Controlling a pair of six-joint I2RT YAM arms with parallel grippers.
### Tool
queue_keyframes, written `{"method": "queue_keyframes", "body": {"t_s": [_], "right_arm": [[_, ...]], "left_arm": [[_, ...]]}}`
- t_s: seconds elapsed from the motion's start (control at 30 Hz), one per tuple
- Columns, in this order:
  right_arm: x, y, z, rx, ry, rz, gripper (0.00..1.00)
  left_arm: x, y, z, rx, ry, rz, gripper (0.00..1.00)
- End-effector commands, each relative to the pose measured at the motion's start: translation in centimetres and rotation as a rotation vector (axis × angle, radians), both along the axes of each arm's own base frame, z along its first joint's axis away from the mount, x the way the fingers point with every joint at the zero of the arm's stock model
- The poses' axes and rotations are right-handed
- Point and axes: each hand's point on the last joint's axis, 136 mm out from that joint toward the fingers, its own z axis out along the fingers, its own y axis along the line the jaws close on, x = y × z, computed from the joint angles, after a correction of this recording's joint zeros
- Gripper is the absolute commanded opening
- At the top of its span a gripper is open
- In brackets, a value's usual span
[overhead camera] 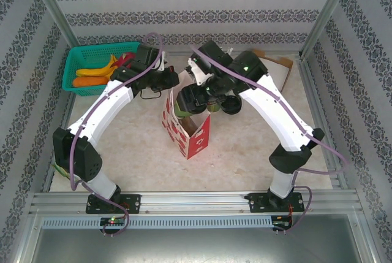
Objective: Pack the takeout coffee
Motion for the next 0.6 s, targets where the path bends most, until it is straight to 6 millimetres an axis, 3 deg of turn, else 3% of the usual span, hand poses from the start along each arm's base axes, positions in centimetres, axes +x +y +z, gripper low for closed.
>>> {"method": "queue_keyframes", "body": {"t_s": [0.0, 0.1, 0.23, 0.27, 0.33, 0.43, 0.57], "right_arm": [[0.1, 1.2, -0.5, 0.017, 0.015, -0.004, 0.49], [0.6, -0.2, -1.6, -0.069, 0.009, -0.045, 0.49], [0.4, 0.1, -2.1, -0.056, 0.024, -0.048, 0.49], [0.4, 0.4, -2.1, -0.042, 0.029, -0.047, 0.49], [0.4, 0.9, -2.3, -0.025, 0.037, -0.041, 0.49], [0.5, 1.0, -2.5, -0.03, 0.038, -0.04, 0.49], [0.4, 1.3, -2.7, -0.026, 0.05, -0.034, 0.49]], "left_arm": [[-0.1, 0.0, 1.4, -0.018, -0.04, 0.019, 0.07], [-0.3, 0.2, 1.6, -0.015, -0.051, 0.01, 0.1], [-0.9, 0.2, 2.3, -0.013, -0.087, -0.031, 0.19], [-1.1, 0.1, 2.6, -0.012, -0.097, -0.047, 0.27], [-1.6, 0.6, 3.1, 0.005, -0.119, -0.066, 0.51], [-2.1, 2.1, 4.2, 0.053, -0.165, -0.052, 0.74], [-3.3, 3.2, 4.7, 0.108, -0.19, -0.078, 0.85]]}}
